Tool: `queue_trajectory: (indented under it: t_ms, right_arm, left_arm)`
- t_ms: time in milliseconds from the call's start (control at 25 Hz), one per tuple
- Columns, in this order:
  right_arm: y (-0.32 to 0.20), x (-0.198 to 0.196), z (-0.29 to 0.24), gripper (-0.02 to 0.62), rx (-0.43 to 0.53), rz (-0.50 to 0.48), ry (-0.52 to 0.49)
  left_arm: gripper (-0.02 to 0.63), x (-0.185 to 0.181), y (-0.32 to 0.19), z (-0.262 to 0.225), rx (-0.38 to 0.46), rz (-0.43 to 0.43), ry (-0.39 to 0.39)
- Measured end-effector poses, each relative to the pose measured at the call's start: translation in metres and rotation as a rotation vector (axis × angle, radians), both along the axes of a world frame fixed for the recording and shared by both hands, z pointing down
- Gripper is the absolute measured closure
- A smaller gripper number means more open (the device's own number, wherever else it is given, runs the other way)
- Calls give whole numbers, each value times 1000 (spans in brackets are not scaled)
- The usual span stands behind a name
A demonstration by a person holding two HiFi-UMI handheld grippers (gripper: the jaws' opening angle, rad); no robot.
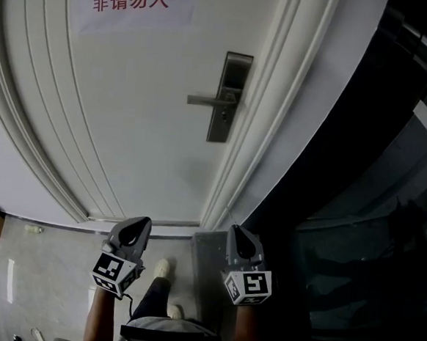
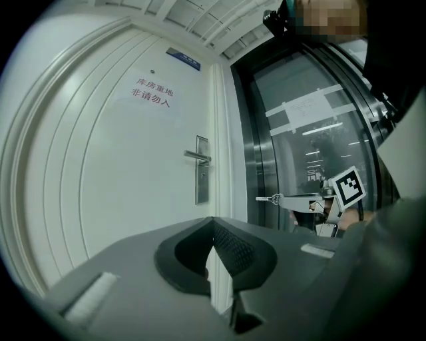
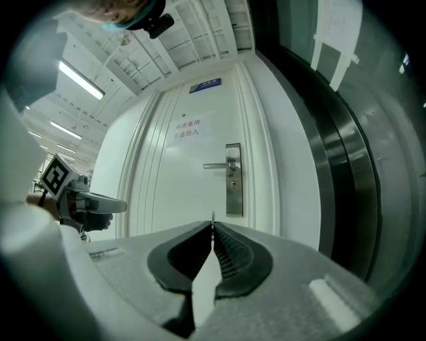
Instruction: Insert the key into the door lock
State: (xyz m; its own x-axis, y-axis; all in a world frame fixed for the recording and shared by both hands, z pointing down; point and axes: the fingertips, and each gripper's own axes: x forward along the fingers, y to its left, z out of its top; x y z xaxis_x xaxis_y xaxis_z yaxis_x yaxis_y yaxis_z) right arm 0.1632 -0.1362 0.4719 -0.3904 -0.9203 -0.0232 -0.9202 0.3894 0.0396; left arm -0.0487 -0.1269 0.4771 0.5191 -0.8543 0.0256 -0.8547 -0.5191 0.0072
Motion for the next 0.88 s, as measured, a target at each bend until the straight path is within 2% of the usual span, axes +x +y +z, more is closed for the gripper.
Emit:
queue_trajectory:
  t_ms: [640,880]
  right_arm:
    - [-114,-12,-14,584,-2,50,-3]
    - [-138,-12,-23,584,15,63,43]
  left_arm:
    - [604,-10,-128,-9,-14,57,7]
    - [604,-8,-155,-9,-24,78,11]
